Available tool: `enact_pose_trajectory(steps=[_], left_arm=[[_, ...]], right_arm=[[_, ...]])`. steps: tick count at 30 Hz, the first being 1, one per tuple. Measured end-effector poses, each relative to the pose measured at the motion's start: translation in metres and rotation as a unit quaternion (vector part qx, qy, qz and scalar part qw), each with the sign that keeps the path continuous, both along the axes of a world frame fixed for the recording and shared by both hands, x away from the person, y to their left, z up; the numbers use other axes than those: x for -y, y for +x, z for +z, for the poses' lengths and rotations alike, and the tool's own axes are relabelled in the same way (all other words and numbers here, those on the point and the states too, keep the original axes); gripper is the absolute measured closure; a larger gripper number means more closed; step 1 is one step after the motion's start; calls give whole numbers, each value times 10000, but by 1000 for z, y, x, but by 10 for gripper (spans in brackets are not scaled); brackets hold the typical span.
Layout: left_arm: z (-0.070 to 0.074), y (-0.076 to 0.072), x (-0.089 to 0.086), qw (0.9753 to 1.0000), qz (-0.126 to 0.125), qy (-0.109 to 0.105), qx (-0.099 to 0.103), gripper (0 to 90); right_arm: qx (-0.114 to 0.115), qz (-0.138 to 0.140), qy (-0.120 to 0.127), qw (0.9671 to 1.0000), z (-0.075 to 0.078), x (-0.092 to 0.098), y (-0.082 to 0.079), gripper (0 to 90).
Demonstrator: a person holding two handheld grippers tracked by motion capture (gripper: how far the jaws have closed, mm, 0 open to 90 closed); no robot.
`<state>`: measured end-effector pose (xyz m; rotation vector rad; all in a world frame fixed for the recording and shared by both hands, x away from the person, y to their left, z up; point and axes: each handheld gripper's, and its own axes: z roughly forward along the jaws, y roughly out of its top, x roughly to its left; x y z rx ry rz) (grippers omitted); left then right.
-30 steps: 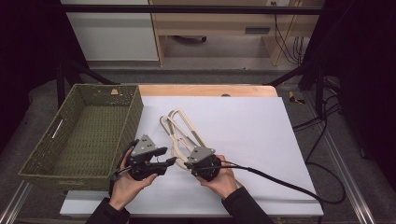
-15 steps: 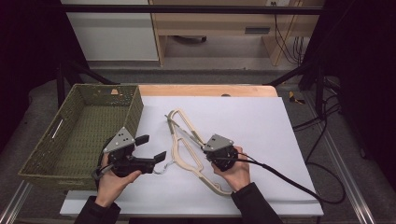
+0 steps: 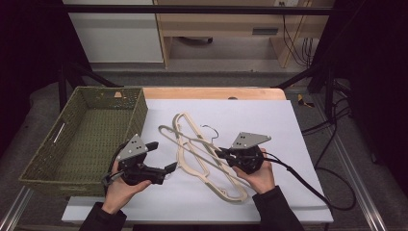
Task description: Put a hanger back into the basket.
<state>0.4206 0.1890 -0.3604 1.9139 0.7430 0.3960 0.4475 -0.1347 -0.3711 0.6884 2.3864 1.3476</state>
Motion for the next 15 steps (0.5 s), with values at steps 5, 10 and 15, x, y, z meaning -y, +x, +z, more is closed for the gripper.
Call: enact_pose_trajectory(steps=[5, 10, 15], left_arm=[[2, -4, 5, 9998, -162, 69, 42, 80], [-5, -7, 20, 9982, -514, 316, -18, 135], [-12, -8, 32, 9952, -762, 603, -66, 235]], right_arm=[[-179, 443, 63, 9988, 0, -2, -8, 865], [-300, 957, 36, 9949, -1, -7, -18, 865], [-416, 1273, 28, 9910, -3, -13, -22, 865]])
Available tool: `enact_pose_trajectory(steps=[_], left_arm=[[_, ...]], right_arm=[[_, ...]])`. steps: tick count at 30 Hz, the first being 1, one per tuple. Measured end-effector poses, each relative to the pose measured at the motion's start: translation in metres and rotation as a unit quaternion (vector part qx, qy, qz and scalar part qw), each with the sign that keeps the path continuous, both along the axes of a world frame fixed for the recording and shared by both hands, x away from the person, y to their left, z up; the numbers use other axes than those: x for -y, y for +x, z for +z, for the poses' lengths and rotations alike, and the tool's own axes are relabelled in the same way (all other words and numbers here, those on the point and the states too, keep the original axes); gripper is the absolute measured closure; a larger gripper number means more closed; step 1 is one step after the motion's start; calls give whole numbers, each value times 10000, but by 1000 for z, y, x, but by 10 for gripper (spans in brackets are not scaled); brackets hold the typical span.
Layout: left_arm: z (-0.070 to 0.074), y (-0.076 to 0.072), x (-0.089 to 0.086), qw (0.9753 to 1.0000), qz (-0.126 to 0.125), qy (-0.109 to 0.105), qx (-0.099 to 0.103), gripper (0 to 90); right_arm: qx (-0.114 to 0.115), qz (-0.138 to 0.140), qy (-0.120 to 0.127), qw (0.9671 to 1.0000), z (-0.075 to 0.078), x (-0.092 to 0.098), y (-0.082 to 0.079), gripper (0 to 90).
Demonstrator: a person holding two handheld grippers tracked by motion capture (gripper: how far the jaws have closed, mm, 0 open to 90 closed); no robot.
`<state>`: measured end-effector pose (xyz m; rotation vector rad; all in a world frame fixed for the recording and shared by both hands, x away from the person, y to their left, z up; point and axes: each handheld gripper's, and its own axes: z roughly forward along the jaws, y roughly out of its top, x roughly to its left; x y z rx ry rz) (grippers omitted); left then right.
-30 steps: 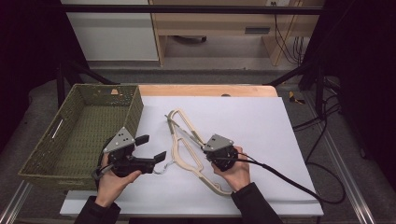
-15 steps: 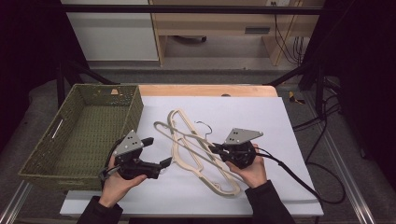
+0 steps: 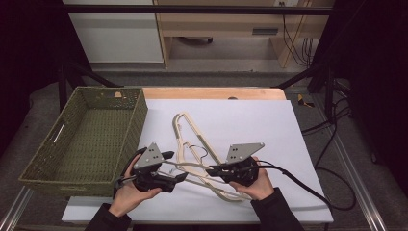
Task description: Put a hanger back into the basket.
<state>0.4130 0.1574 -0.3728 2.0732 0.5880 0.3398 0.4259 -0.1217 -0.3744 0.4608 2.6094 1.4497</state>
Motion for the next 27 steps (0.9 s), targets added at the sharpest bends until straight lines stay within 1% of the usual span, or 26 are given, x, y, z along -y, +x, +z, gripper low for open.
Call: enact_pose_trajectory(steps=[1, 2, 3, 4, 5, 6, 7, 8, 10, 11, 12, 13, 14, 15, 18, 19, 20, 21, 22, 23, 24, 25, 26, 27], left_arm=[[-2, 0, 2, 10000, -61, 58, -27, 235], [-4, 0, 5, 9999, -105, 94, -68, 256], [-7, 1, 8, 9996, -194, 154, -131, 314], [-7, 1, 8, 9996, -194, 154, -131, 338], [-10, 1, 10, 9993, -235, 224, -163, 366], [-10, 1, 10, 9993, -235, 224, -163, 399], [-11, 1, 11, 9992, -257, 263, -151, 437], [-12, 1, 11, 9992, -256, 261, -178, 437], [-13, 1, 12, 9990, -274, 292, -188, 526], [-13, 1, 12, 9988, -315, 302, -232, 609], [-13, 1, 12, 9986, -342, 315, -241, 609], [-13, 0, 13, 9983, -358, 397, -218, 641], [-13, 0, 13, 9983, -358, 397, -218, 649], [-12, -1, 13, 9980, -381, 459, -218, 658], [-12, -3, 14, 9977, -396, 517, -197, 672], [-11, -3, 14, 9974, -423, 529, -258, 705], [-11, -3, 14, 9974, -423, 529, -258, 727], [-11, -4, 14, 9971, -472, 524, -296, 748], [-11, -4, 15, 9968, -502, 520, -339, 748], [-11, -6, 17, 9962, -548, 555, -396, 779], [-11, -6, 17, 9962, -548, 555, -396, 789], [-11, -7, 18, 9961, -548, 554, -424, 797], [-10, -7, 18, 9957, -568, 554, -475, 797], [-10, -7, 18, 9954, -601, 547, -509, 822]], right_arm=[[-10, 54, -18, 10000, -1, -1, -1, 865], [-9, 100, -35, 9999, -1, -3, -1, 865], [-20, 189, -76, 9998, -2, -5, -3, 865], [-20, 189, -76, 9998, -2, -5, -3, 865], [-46, 272, -105, 9996, -3, -8, -3, 865], [-46, 272, -105, 9996, -3, -8, -3, 865], [-75, 341, -125, 9993, -5, -10, -4, 865], [-75, 341, -125, 9993, -5, -10, -4, 865], [-88, 385, -159, 9991, -6, -11, -4, 865], [-105, 397, -184, 9990, -7, -12, -3, 865], [-100, 404, -201, 9989, -7, -12, -3, 865], [-130, 402, -223, 9989, -8, -12, -3, 865], [-130, 402, -223, 9989, -8, -12, -3, 865], [-133, 426, -225, 9987, -8, -12, -2, 863], [-127, 430, -226, 9987, -8, -12, -2, 855], [-58, 330, -255, 9991, -8, -11, -2, 822], [-58, 330, -255, 9991, -8, -11, -2, 822], [69, 174, -336, 9993, -8, -11, -2, 776], [69, 174, -336, 9993, -8, -11, -2, 776], [174, 26, -407, 9990, -9, -12, -2, 744], [174, 26, -407, 9990, -9, -12, -2, 744], [235, -27, -419, 9988, -10, -12, -1, 706], [235, -27, -419, 9988, -10, -12, -1, 706], [302, -125, -402, 9987, -10, -13, -2, 653]])
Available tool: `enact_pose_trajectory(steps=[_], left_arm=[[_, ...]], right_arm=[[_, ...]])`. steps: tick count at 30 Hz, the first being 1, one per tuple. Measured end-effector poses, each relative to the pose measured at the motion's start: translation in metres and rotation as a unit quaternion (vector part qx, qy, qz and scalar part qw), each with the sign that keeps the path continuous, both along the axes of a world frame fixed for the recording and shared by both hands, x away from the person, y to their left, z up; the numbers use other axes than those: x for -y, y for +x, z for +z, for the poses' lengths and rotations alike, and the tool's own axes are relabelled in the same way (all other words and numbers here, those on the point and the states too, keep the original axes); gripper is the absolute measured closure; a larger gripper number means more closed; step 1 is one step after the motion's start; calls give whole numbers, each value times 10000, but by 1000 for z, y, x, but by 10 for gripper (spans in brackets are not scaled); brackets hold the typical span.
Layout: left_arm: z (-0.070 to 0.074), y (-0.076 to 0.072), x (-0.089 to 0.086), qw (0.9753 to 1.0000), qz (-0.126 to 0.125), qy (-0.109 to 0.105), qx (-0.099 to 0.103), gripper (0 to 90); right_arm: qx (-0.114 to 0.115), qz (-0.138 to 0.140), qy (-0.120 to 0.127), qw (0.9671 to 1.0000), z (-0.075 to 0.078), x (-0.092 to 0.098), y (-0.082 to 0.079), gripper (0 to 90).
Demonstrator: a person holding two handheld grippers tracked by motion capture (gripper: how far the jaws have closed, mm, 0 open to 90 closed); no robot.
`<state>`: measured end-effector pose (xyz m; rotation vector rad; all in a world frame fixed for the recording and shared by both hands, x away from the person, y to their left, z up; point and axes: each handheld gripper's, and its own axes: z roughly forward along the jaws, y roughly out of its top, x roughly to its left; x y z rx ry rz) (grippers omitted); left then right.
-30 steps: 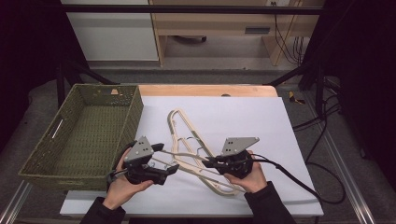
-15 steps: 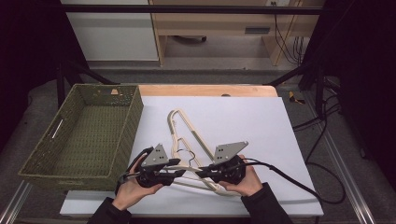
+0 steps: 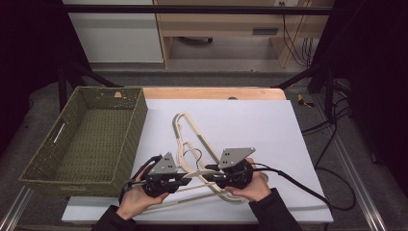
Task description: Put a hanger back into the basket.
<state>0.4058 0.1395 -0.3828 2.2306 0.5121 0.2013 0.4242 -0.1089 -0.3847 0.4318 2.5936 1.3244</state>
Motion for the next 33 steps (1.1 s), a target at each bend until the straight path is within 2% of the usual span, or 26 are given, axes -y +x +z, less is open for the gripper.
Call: enact_pose_trajectory(steps=[1, 4, 7, 9, 10, 11, 12, 13, 14, 15, 16, 19, 21, 27, 28, 29, 30, 31, 32, 33], left_arm=[[0, -1, 0, 10000, -33, -13, -40, 822], [1, -3, 3, 9998, -103, -85, -122, 861], [3, -4, 1, 9995, -64, -201, -218, 862], [5, -5, -1, 9995, 48, -249, -196, 863], [7, -5, -4, 9995, 143, -256, -138, 863], [7, -5, -4, 9995, 143, -256, -138, 863], [8, -5, -5, 9994, 208, -270, -108, 863], [9, -5, -7, 9992, 263, -291, -85, 863], [11, -5, -8, 9990, 319, -320, -54, 863], [12, -6, -9, 9987, 380, -343, -18, 863], [13, -6, -10, 9985, 418, -342, 9, 863], [16, -7, -13, 9977, 562, -368, 81, 863], [20, -7, -16, 9970, 636, -418, 135, 863], [37, -10, -29, 9947, 764, -613, 320, 863], [41, -10, -32, 9942, 787, -647, 358, 863], [45, -10, -35, 9935, 810, -686, 409, 863], [50, -11, -38, 9930, 826, -717, 453, 863], [55, -10, -41, 9925, 844, -730, 503, 863], [61, -10, -43, 9920, 865, -747, 542, 863], [67, -9, -46, 9916, 881, -746, 582, 863]], right_arm=[[0, 0, 0, 10000, 0, 0, 0, 653], [142, -135, -35, 9998, -1, 0, 1, 575], [95, -127, 13, 9999, -1, 0, 1, 568], [138, -204, 144, 9996, 1, 2, 0, 511], [200, -301, 314, 9989, 5, 6, 0, 471], [200, -301, 314, 9989, 5, 6, 0, 471], [211, -381, 581, 9974, 9, 13, 0, 409], [211, -381, 581, 9974, 9, 13, 0, 409], [255, -567, 780, 9950, 12, 21, 0, 346], [255, -567, 780, 9950, 12, 21, 0, 346], [270, -689, 845, 9937, 13, 26, 0, 314], [252, -1068, 1096, 9879, 16, 40, 1, 241], [203, -1331, 1258, 9829, 16, 50, 0, 204], [209, -1716, 1336, 9759, 14, 70, -4, 156], [240, -1850, 1379, 9727, 14, 77, -6, 139], [240, -1850, 1379, 9727, 14, 77, -6, 139], [218, -1948, 1427, 9702, 12, 85, -7, 130], [218, -1948, 1427, 9702, 12, 85, -7, 130], [222, -2077, 1444, 9672, 10, 93, -8, 126], [222, -2077, 1444, 9672, 10, 93, -8, 126]])
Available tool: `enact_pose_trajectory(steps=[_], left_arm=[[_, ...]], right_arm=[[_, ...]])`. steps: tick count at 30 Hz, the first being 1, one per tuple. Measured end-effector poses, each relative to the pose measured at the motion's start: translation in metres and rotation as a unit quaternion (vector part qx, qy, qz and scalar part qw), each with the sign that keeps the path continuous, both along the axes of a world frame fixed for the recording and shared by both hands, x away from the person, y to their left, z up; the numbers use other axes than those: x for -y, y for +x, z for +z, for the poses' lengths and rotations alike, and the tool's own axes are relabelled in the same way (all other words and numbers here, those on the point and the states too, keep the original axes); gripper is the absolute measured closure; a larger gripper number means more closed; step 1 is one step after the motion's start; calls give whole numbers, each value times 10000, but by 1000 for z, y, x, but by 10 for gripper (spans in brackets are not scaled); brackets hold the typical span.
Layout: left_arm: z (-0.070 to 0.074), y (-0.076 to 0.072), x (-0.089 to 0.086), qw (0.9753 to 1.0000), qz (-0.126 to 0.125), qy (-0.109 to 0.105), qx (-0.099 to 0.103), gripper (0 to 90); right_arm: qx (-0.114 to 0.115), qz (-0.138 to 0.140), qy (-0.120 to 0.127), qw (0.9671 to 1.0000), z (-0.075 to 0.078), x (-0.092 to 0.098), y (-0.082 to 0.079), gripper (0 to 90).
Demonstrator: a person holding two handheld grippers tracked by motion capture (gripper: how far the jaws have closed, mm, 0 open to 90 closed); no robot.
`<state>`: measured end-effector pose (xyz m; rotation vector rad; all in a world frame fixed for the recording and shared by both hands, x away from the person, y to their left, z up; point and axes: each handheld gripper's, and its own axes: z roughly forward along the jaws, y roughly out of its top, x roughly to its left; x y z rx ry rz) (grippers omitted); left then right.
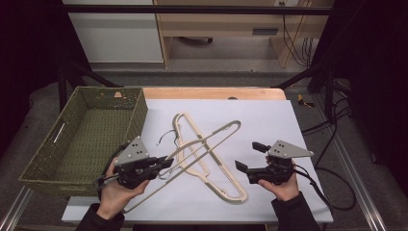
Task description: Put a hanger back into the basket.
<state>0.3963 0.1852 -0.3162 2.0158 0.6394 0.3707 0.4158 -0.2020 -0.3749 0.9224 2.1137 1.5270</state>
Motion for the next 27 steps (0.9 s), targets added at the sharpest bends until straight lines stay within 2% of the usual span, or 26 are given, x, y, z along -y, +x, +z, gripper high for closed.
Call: enact_pose_trajectory(steps=[5, 7, 9, 16, 19, 20, 23, 27], left_arm=[[26, 4, -15, 9998, 95, -31, 165, 863], [35, 7, -22, 9997, 145, -48, 209, 863], [42, 12, -30, 9994, 216, -30, 251, 862], [56, 32, -56, 9986, 459, 24, 262, 863], [61, 45, -75, 9978, 623, 36, 242, 863], [61, 45, -75, 9978, 623, 36, 242, 863], [64, 56, -92, 9967, 759, 101, 276, 863], [64, 67, -112, 9955, 916, 71, 240, 863]], right_arm=[[-35, -279, 205, 9994, -5, 19, -2, 115], [-44, -324, 207, 9993, -5, 21, -3, 110], [-12, -379, 64, 9993, -5, 23, -4, 93], [31, -410, 42, 9991, -5, 23, -5, 89], [28, -423, 28, 9991, -5, 23, -5, 88], [28, -423, 28, 9991, -5, 23, -5, 88], [49, -426, 20, 9991, -5, 25, -5, 88], [9, -463, 96, 9989, -5, 27, -4, 88]])
